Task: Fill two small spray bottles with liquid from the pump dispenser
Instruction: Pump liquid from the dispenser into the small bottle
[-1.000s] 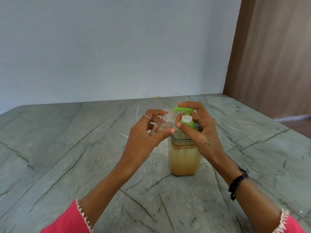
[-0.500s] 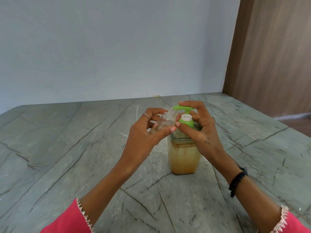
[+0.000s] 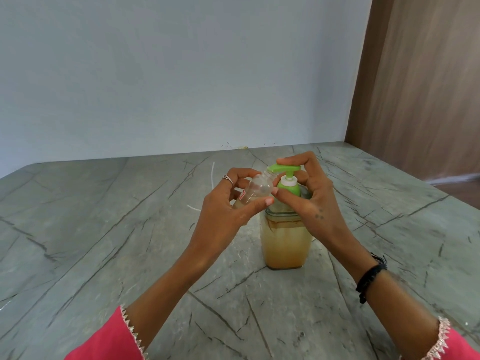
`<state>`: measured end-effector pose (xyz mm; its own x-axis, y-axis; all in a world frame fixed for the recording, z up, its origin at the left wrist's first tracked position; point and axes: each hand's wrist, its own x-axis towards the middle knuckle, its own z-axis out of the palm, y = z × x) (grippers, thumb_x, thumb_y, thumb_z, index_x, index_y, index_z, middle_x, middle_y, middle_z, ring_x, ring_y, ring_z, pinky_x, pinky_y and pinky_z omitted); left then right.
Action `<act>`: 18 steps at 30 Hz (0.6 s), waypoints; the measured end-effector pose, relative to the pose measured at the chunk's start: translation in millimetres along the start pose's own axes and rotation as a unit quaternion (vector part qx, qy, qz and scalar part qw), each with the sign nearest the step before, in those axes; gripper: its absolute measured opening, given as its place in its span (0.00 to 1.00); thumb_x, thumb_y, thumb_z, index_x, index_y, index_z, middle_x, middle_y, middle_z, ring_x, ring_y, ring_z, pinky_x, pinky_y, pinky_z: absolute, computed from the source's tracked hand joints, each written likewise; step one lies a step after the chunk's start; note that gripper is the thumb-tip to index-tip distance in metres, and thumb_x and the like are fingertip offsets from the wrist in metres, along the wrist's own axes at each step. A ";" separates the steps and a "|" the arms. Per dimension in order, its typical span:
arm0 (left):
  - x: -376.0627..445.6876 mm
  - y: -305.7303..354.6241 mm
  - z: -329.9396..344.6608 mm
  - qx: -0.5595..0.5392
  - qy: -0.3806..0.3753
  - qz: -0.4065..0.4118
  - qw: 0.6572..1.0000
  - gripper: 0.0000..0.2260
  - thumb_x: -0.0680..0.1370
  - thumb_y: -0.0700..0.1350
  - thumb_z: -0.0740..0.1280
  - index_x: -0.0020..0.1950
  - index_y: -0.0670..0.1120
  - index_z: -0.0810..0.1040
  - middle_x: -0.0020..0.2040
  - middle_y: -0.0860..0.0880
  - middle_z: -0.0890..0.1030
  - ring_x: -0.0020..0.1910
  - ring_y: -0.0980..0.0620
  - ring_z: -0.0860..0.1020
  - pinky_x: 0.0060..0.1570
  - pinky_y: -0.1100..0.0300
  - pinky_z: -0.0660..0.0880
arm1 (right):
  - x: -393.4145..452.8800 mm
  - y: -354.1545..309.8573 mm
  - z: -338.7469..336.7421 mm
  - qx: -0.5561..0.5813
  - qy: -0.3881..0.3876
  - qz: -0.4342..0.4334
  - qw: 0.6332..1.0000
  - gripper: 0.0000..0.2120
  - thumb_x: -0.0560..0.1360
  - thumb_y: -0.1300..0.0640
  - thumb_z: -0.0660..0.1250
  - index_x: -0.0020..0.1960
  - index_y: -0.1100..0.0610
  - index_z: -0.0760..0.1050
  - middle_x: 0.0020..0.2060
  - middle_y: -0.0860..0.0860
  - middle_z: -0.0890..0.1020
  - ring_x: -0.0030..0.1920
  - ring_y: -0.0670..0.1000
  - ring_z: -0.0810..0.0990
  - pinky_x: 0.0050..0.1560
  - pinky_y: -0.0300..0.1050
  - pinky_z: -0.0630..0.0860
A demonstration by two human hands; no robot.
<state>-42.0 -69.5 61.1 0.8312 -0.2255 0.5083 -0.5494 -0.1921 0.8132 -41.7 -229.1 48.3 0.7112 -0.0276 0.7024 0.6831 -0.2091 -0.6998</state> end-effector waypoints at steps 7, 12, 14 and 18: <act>-0.6 -1.4 -0.8 -0.006 0.002 -0.002 1.000 0.16 0.68 0.49 0.72 0.51 0.58 0.73 0.45 0.59 0.78 0.46 0.54 0.79 0.37 0.61 0.80 | -1.8 -1.4 -1.0 -0.007 -0.021 -0.006 1.000 0.20 0.71 0.62 0.69 0.58 0.46 0.68 0.48 0.48 0.81 0.47 0.50 0.83 0.50 0.49 0.81; -0.6 -0.9 0.2 -0.006 0.007 -0.002 1.000 0.16 0.66 0.52 0.71 0.51 0.59 0.72 0.46 0.60 0.78 0.46 0.57 0.79 0.37 0.64 0.80 | -2.2 -2.2 -0.8 -0.012 -0.021 0.002 1.000 0.21 0.70 0.58 0.70 0.59 0.45 0.69 0.49 0.49 0.81 0.49 0.50 0.82 0.53 0.54 0.79; -0.9 0.5 -0.1 -0.011 0.012 -0.001 1.000 0.17 0.64 0.55 0.70 0.50 0.60 0.72 0.45 0.60 0.78 0.45 0.58 0.79 0.37 0.65 0.79 | -2.3 -2.1 -0.8 -0.010 -0.020 0.004 1.000 0.21 0.70 0.58 0.70 0.59 0.46 0.69 0.48 0.47 0.81 0.49 0.49 0.82 0.54 0.55 0.79; -0.7 1.1 -0.1 -0.013 0.014 0.006 1.000 0.17 0.64 0.55 0.69 0.51 0.58 0.72 0.46 0.59 0.78 0.46 0.57 0.79 0.37 0.68 0.78 | -2.4 -1.1 -1.1 -0.004 -0.021 0.004 1.000 0.22 0.71 0.61 0.69 0.60 0.43 0.70 0.47 0.51 0.82 0.49 0.51 0.82 0.55 0.60 0.77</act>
<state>-43.2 -69.4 61.6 0.8262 -0.2010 0.5263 -0.5581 -0.1649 0.8132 -44.3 -229.9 47.5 0.7224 0.0110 0.6914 0.6769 -0.2159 -0.7037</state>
